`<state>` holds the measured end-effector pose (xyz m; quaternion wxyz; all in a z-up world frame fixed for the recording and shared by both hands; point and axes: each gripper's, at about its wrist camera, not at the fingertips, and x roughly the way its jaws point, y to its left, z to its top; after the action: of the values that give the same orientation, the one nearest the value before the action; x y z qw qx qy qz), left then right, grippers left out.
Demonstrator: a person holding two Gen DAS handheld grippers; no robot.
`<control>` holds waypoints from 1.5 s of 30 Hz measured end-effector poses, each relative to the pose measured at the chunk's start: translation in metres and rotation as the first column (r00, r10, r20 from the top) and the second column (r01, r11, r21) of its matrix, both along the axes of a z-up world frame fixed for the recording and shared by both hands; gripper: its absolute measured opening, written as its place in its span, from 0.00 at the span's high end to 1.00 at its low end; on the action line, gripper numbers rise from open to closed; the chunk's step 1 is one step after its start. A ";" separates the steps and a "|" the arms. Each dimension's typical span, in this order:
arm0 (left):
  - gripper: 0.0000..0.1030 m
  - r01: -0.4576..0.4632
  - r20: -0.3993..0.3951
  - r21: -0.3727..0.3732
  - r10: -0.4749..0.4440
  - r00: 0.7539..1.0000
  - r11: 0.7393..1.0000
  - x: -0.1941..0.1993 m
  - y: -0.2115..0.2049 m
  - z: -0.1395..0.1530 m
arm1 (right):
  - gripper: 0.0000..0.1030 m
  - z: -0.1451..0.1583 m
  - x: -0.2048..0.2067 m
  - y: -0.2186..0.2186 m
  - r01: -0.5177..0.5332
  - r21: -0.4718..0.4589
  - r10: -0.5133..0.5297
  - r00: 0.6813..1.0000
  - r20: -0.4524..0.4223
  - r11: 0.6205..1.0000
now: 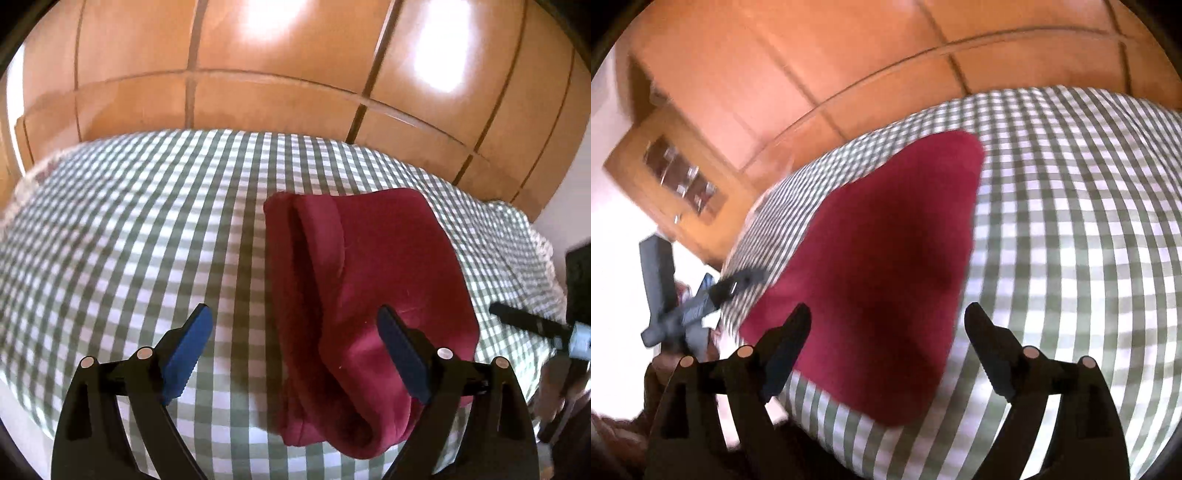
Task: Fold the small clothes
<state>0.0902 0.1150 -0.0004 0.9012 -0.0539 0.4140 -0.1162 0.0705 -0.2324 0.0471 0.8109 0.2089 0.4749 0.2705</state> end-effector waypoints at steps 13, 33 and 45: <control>0.12 0.056 -0.020 0.075 -0.054 0.998 0.996 0.013 -0.012 -0.028 | 0.16 -0.042 0.063 0.017 -0.013 0.099 0.026 0.991 -0.130 0.995; 0.60 0.260 -0.027 -0.435 -0.301 0.953 0.862 0.022 -0.032 -0.044 | 0.60 0.015 0.030 0.035 -0.024 0.111 0.017 0.998 0.066 0.994; 0.60 0.528 -0.062 -0.193 -0.547 0.835 0.827 0.067 -0.267 -0.027 | 0.52 -0.021 0.016 -0.154 0.397 -0.024 -0.398 0.916 -0.040 0.917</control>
<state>0.1572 -0.1522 -0.0278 0.7989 -0.0173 0.4519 -0.3966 0.0870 -0.3867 0.0262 0.8400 0.3005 0.4424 0.0917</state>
